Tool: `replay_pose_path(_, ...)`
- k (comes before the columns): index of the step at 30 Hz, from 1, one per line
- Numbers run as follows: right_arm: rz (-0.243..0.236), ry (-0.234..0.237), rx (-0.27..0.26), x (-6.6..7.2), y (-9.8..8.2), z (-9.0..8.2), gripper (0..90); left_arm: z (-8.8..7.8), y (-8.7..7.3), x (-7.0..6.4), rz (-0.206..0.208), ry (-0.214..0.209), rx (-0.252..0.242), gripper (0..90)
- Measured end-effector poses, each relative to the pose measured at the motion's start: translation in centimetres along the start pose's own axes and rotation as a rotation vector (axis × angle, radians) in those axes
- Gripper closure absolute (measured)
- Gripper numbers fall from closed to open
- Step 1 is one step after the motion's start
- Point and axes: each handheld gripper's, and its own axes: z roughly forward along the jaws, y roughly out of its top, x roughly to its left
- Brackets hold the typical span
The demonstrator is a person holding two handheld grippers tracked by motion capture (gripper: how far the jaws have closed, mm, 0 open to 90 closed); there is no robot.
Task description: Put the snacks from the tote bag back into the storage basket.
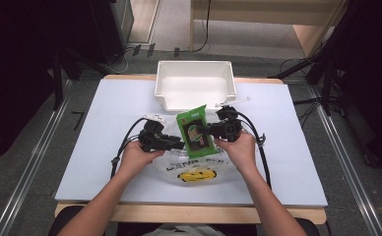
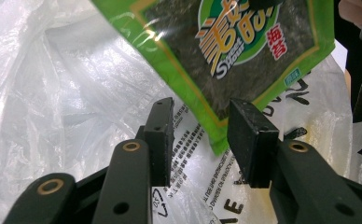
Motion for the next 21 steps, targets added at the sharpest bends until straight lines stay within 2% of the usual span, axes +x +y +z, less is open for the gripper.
replay_pose_path(13,-0.027,-0.047,-0.036,-0.5,0.1,-1.3,74.2,0.3,0.0,0.3,-0.015,0.003,0.01,48.3)
replay_pose_path(21,-0.063,-0.09,-0.055,-0.4,0.4,-1.8,74.3,0.4,0.0,0.3,-0.015,0.005,0.015,45.7)
